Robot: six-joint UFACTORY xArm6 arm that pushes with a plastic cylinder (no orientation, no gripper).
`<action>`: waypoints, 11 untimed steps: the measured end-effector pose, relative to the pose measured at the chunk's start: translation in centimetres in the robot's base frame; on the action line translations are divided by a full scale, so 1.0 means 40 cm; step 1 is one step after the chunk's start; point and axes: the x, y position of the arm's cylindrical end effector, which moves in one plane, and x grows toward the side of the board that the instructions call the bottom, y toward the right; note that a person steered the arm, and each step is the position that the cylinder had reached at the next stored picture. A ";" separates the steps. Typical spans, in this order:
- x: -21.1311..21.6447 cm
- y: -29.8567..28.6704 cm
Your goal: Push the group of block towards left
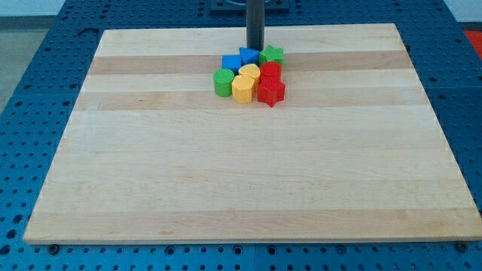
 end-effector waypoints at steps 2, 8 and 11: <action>0.017 0.366; 0.209 0.025; 0.292 -0.078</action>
